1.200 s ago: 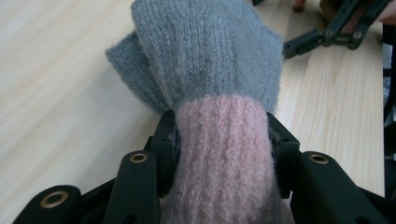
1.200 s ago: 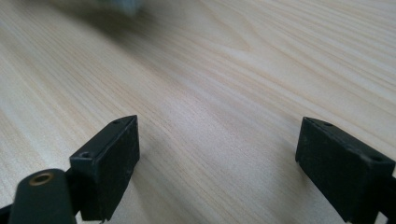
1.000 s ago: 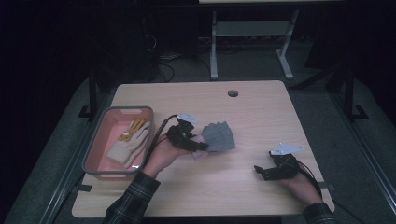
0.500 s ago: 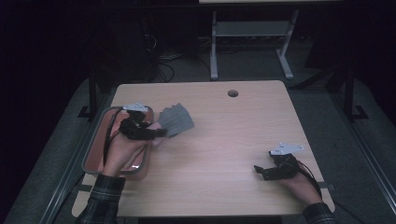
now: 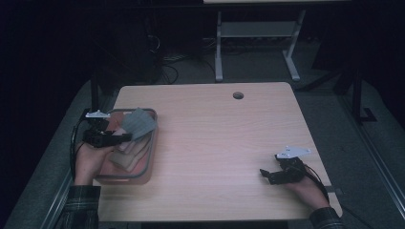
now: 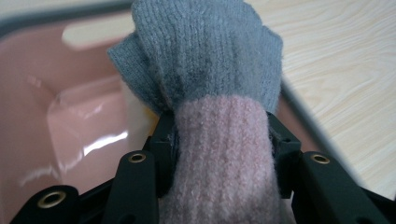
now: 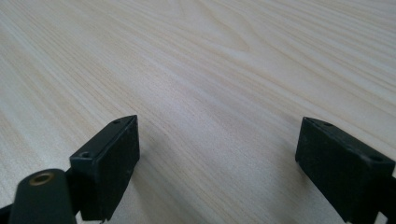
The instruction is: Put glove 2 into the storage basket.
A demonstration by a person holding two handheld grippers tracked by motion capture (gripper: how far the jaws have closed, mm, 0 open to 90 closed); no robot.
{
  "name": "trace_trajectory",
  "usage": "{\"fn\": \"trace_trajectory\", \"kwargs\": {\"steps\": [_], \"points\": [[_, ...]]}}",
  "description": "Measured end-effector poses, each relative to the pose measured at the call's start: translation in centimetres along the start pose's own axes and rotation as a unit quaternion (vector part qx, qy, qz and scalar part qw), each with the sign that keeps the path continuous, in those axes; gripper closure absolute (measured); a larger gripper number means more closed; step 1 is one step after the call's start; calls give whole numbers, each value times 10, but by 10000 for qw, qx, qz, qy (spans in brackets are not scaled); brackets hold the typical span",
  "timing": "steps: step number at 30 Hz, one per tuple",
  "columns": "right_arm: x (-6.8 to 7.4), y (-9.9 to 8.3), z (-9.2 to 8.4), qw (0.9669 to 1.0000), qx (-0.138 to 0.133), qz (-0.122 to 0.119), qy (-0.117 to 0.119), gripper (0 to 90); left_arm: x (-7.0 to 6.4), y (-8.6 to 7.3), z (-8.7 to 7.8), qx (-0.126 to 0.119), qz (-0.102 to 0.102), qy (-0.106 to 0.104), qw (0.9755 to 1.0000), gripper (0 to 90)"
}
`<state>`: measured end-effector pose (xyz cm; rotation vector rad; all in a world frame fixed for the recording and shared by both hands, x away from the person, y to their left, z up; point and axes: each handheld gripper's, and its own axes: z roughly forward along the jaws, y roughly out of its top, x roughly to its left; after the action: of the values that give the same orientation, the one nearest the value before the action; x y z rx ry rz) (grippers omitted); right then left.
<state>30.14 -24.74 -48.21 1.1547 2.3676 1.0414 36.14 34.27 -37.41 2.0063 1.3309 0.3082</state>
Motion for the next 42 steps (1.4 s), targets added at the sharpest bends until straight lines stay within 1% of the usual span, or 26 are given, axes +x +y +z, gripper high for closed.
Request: {"fn": "trace_trajectory", "kwargs": {"steps": [2, 4, 6, 8, 10, 12, 14, 16, 17, 20, 22, 25, 29, 32, 34, 39, 40, 41, 42], "points": [[0, 0, 0, 10000, -1, 7, 1, 133, 4, -3, 4, 76, -70, 31, 9999, 552], [0, 0, 0, 10000, -1, 6, 2, 133, 5, -5, 11, 222, -98, 8, 9997, 548], [0, 0, 0, 10000, -2, 6, 1, 133, 5, -6, 16, 322, -85, 75, 9994, 546], [0, 0, 0, 10000, -2, 5, 1, 133, 5, -6, 17, 351, -77, 127, 9993, 536], [0, 0, 0, 10000, -1, 7, 1, 133, 5, -5, 17, 316, -70, 233, 9992, 482], [0, 0, 0, 10000, -1, 4, 0, 134, 6, -4, 15, 276, -79, 317, 9991, 364], [0, 0, 0, 10000, -1, 5, 1, 134, 6, -3, 11, 136, -81, 349, 9993, 262], [0, 0, 0, 10000, -3, 7, 1, 134, 5, 1, 7, 19, -76, 378, 9993, 191], [0, 0, 0, 10000, -3, 6, 2, 133, 3, 3, 4, -47, -58, 371, 9993, 172], [0, 0, 0, 10000, -5, 7, 0, 134, -2, 8, -2, -142, 79, 340, 9993, 154], [0, 0, 0, 10000, -2, 5, 2, 133, -7, 12, -5, -235, 171, 276, 9992, 148], [0, 0, 0, 10000, -2, 7, 0, 134, -15, 17, -8, -379, 271, 57, 9989, 137], [0, 0, 0, 10000, -4, 6, -1, 133, -28, 22, -8, -478, 484, -137, 9976, 137], [1, 0, 0, 10000, -3, 24, -13, 133, -38, 26, -7, -543, 581, -324, 9963, 138], [1, 0, 0, 10000, -5, 25, -12, 133, -47, 27, -3, -540, 685, -436, 9952, 137], [1, 0, 0, 10000, -6, 15, -14, 133, -70, 30, 10, -542, 808, -801, 9920, 138], [1, 0, 0, 10000, -4, 19, -15, 133, -74, 31, 13, -516, 863, -853, 9913, 138], [1, 0, 0, 10000, -4, 18, -13, 133, -79, 30, 17, -504, 865, -911, 9908, 138], [1, 0, 0, 10000, -4, 18, -14, 133, -83, 30, 20, -452, 945, -951, 9899, 138]]}}
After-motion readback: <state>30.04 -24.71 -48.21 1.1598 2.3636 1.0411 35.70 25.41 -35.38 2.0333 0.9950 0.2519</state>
